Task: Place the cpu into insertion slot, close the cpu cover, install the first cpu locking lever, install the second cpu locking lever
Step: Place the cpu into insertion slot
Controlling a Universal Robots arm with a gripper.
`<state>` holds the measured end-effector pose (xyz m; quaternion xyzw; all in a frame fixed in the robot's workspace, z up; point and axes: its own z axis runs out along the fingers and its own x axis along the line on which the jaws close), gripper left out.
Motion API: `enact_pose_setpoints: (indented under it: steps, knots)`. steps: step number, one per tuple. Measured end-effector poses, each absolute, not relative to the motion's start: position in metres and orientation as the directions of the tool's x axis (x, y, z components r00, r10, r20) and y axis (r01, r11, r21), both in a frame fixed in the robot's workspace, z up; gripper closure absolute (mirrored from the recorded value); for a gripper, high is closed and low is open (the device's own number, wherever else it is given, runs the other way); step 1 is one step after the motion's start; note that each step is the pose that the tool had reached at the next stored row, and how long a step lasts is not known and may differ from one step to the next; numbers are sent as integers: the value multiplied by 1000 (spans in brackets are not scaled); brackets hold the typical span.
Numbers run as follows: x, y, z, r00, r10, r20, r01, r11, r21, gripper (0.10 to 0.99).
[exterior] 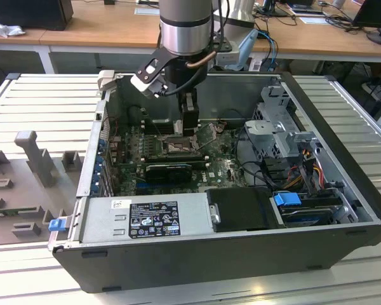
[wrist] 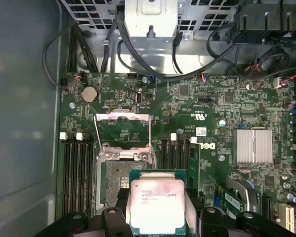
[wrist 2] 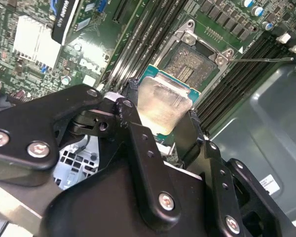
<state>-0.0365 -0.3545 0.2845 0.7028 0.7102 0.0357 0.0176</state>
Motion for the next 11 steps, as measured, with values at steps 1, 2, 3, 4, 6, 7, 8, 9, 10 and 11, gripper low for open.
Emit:
enact_pose_setpoints:
  steps: [1, 2, 3, 4, 6, 7, 8, 9, 10, 11]
  knots:
    - [-37, -353, 280, -11, 1000, 25, 997, 9, 75, 557]
    - [-37, -352, 277, -11, 1000, 25, 997, 10, 75, 557]
    - [-37, -351, 275, -11, 1000, 25, 997, 9, 75, 557]
    - [-37, -350, 272, -11, 1000, 25, 997, 10, 75, 557]
    - [-37, -348, 269, -6, 1000, 25, 997, 4, 75, 557]
    - [-38, -348, 267, 1, 1000, 25, 997, -3, 75, 557]
    - [-38, -347, 265, 9, 1000, 25, 997, -11, 75, 557]
    - [-38, -346, 263, 13, 1000, 25, 997, -15, 75, 557]
    - [-41, -345, 259, 13, 1000, 25, 997, -15, 75, 557]
    - [-43, -344, 257, 13, 1000, 25, 997, -14, 76, 557]
